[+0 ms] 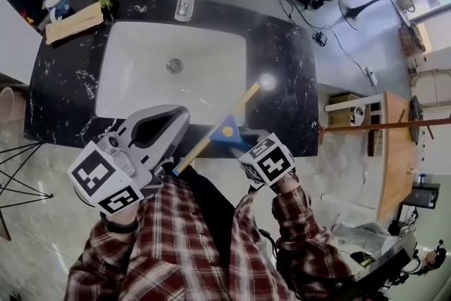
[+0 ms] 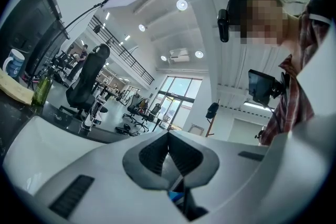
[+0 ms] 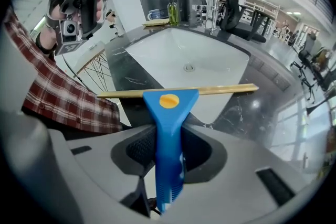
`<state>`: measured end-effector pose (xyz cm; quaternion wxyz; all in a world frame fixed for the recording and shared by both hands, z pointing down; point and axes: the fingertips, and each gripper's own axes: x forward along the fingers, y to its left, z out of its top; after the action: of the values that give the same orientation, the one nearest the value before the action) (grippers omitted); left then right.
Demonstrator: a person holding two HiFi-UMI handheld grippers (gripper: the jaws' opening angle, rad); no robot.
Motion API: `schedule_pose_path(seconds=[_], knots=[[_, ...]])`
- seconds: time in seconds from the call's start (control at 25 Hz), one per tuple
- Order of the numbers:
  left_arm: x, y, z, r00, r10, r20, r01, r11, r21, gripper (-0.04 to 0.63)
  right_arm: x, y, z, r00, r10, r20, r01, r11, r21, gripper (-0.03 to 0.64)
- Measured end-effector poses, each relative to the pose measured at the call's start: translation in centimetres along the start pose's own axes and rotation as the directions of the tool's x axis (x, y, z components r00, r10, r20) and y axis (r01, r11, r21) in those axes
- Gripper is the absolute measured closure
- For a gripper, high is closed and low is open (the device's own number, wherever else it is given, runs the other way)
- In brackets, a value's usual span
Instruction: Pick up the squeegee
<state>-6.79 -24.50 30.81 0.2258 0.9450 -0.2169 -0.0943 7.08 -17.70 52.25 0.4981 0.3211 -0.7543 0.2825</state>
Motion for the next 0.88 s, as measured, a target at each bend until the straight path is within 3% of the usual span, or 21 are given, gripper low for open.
schedule_pose_path(seconds=[0.24,0.4,0.52,0.68,0.88], knots=[[-0.5,0.5,1.1,1.000,0.013,0.009,-0.013,0.999,0.031,0.586,-2.3,-0.6,2.4,0.984,-0.026,0.175,0.006,0.994,0.111,0.477],[-1.6,2.1,2.4,0.997,0.070,0.035,-0.071,0.996,0.054,0.586,-5.9,-2.1,4.7,0.933,-0.082,0.350,0.022,0.985,0.170,0.477],[-2.3,2.9,3.4,0.994,0.094,0.058,-0.097,0.994,0.055,0.586,-9.5,-2.6,6.4,0.864,-0.125,0.488,0.038,0.982,0.183,0.477],[-2.1,3.2,4.1,0.993,0.093,0.068,-0.097,0.993,0.069,0.586,-14.7,-2.5,9.3,0.751,-0.146,0.644,0.010,0.978,0.209,0.477],[-0.8,1.7,4.7,0.996,0.048,0.069,-0.054,0.995,0.086,0.586,-20.7,-1.5,13.0,0.571,-0.104,0.814,-0.105,0.975,0.198,0.477]])
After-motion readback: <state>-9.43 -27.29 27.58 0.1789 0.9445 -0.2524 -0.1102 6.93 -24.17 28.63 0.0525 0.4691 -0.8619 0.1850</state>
